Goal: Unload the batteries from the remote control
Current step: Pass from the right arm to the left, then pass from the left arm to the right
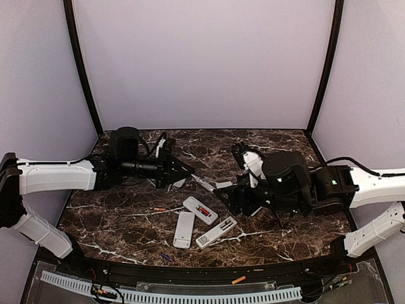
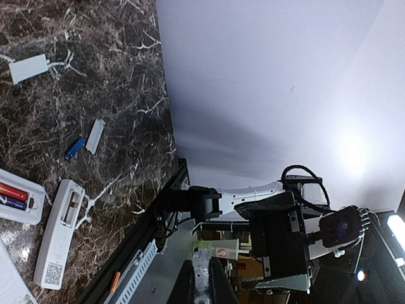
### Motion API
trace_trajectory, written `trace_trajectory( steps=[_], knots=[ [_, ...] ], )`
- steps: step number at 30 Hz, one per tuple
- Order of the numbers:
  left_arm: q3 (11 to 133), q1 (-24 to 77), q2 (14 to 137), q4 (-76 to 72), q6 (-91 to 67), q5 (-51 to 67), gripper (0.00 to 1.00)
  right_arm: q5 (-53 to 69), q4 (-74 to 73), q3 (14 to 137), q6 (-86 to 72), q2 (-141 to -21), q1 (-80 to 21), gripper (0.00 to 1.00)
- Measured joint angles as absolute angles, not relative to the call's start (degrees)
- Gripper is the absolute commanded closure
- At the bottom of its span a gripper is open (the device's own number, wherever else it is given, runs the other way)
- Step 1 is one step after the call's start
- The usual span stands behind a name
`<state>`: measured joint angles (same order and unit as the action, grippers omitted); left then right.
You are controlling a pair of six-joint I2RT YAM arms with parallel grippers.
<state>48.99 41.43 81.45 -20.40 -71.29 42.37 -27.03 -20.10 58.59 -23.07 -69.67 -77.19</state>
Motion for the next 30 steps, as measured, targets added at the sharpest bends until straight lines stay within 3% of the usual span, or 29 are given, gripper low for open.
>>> trace_trajectory(
  steps=[11,21,27,30],
  knots=[
    [44.1,41.4,76.9,-38.0,-72.5,36.6,1.0,-22.8,-0.3,45.3,-50.1,-61.5,-72.6,0.19],
    [42.9,41.4,73.5,-45.6,-70.5,37.7,1.0,-14.0,19.0,44.5,-56.2,-63.8,-69.5,0.3],
    [42.2,41.6,73.4,-47.9,-69.7,39.1,1.0,-10.2,22.3,46.3,-56.5,-67.2,-68.6,0.44],
    [42.2,41.7,73.4,-48.3,-69.4,39.6,1.0,-8.2,22.4,48.4,-56.6,-69.9,-68.5,0.47]
  ],
)
